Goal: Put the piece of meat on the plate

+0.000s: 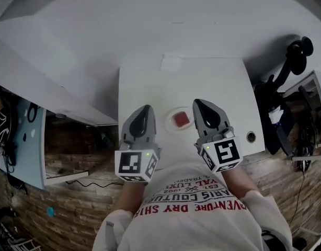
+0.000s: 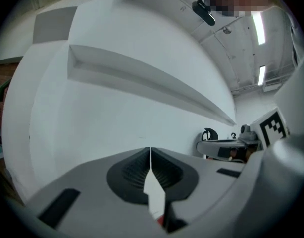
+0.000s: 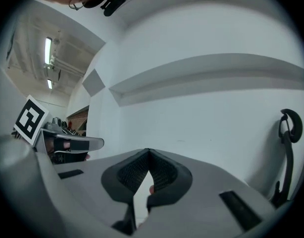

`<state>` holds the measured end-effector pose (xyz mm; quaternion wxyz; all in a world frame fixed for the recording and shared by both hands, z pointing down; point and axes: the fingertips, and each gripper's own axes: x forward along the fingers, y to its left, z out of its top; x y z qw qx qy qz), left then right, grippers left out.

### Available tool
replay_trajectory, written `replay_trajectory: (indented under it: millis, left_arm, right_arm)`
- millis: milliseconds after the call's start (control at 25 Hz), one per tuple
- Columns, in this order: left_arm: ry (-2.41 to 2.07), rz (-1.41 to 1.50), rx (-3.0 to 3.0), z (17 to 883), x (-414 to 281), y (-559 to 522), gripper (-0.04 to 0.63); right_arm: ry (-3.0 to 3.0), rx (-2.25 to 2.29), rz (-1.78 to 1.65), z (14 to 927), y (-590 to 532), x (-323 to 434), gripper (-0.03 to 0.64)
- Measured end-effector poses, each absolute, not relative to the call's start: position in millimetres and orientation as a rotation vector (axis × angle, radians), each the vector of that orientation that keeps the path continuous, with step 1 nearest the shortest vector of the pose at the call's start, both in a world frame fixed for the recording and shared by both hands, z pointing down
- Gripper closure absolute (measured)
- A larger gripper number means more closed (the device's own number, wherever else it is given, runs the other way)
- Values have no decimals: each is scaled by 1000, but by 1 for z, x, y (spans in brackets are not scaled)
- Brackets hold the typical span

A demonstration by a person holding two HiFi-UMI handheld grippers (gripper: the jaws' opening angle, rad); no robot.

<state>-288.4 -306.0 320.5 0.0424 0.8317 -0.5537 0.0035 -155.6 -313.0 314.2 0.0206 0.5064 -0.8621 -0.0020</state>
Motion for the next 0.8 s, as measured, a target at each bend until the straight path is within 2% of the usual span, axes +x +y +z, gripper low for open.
replay_trajectory:
  millis: [800]
  left_arm:
    - [-1712, 5, 2544, 325, -297, -306, 591]
  right_arm:
    - [-2629, 1603, 66, 333, -308, -154, 604]
